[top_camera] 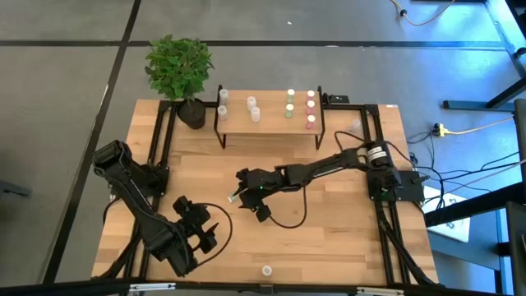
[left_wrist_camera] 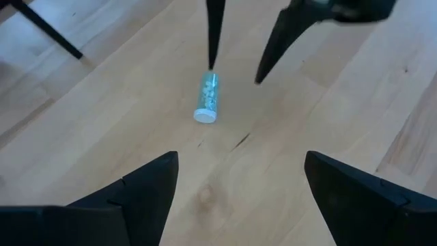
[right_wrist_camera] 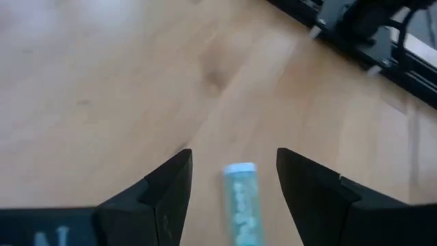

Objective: Pick and place medicine bottles onto shelf by color
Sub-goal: Put the green pill bottle on the shelf aligned with the other green pill bottles

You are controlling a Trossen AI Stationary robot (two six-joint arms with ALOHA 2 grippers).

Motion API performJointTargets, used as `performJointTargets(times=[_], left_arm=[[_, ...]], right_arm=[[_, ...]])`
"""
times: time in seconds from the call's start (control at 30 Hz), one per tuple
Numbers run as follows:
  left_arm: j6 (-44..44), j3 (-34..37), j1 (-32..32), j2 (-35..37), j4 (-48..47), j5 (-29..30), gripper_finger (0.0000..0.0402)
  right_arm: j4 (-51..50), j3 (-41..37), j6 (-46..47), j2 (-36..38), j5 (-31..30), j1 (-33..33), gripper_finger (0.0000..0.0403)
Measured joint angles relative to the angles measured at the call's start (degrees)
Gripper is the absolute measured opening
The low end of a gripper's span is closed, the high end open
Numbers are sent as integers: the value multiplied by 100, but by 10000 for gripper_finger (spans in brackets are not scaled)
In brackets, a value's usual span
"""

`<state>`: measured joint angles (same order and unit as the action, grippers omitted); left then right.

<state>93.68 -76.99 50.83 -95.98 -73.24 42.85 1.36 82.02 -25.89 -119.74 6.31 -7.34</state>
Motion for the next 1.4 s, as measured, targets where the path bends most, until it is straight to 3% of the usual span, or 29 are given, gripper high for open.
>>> performJointTargets(times=[0.13, 0.3, 0.47, 0.67, 0.9, 1.4], left_arm=[[222, 0, 0, -2, -153, -3, 310], [237, 0, -2, -2, -143, -4, 313], [241, 0, -7, -2, -145, -9, 311], [249, 0, -7, -2, -152, -9, 312], [370, 0, -7, -2, -176, -9, 314], [374, 0, -7, -2, -176, -9, 310]], right_arm=[[396, 4, 4, -260, 6, 115, 217], [686, 4, 17, -565, 621, 238, 217], [875, 4, 20, -718, 686, 252, 217], [1032, 4, 28, -860, 650, 252, 217], [1038, 4, 32, -897, 141, 252, 217], [876, 4, 442, -975, 61, 264, 217]])
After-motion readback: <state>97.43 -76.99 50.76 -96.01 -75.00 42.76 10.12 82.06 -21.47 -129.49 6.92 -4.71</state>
